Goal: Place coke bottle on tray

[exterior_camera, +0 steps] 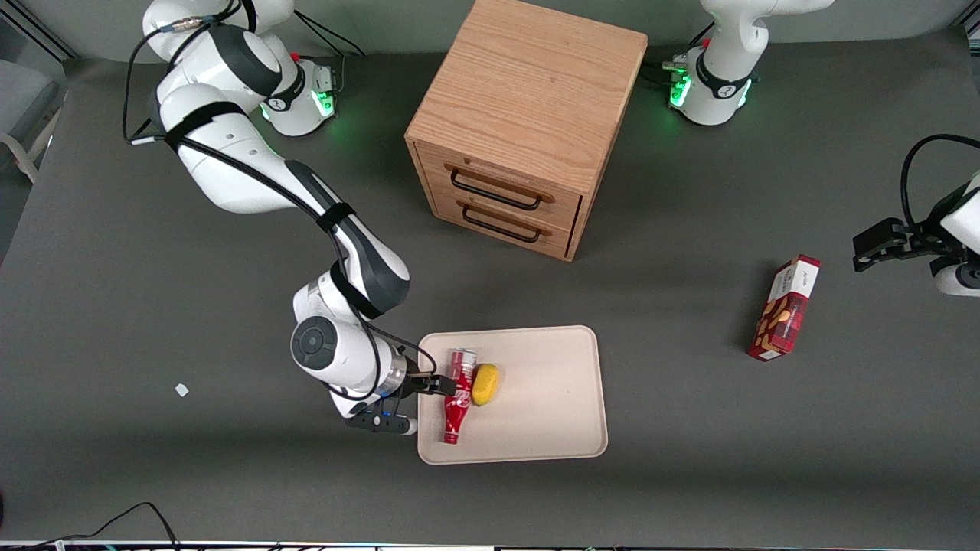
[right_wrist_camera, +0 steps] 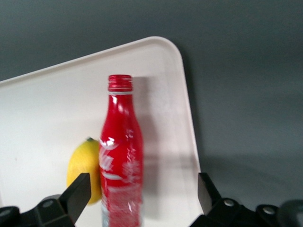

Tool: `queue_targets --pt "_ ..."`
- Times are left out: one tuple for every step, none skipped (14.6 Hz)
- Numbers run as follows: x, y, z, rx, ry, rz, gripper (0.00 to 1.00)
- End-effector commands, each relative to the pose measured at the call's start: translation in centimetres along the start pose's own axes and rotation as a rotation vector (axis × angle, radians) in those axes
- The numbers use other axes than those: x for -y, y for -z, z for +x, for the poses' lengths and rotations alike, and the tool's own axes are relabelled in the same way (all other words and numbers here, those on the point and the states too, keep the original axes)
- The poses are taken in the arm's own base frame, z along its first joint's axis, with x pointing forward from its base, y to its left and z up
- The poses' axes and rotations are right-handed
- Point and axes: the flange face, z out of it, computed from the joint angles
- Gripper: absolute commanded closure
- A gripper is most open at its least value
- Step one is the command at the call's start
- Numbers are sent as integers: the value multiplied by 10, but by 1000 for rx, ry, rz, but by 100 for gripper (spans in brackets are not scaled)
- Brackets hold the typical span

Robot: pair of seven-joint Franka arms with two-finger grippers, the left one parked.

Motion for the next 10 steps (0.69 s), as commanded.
queue_targets --pt "3 97 -7 17 -5 -94 0" --pt "0 136 -11 25 -6 -122 0" --pt "-8 176 -15 32 -11 -149 0" --pt "-17 215 -20 33 -20 -176 0" --pt "-28 253 -25 30 -16 -198 0" --pt "-40 289 -32 36 11 -220 0" --pt "-57 325 -41 43 39 -248 0" --pt "-75 365 -51 45 45 -278 0" --pt "-91 402 -63 31 30 -290 0" --pt "-110 429 -74 41 12 -302 0"
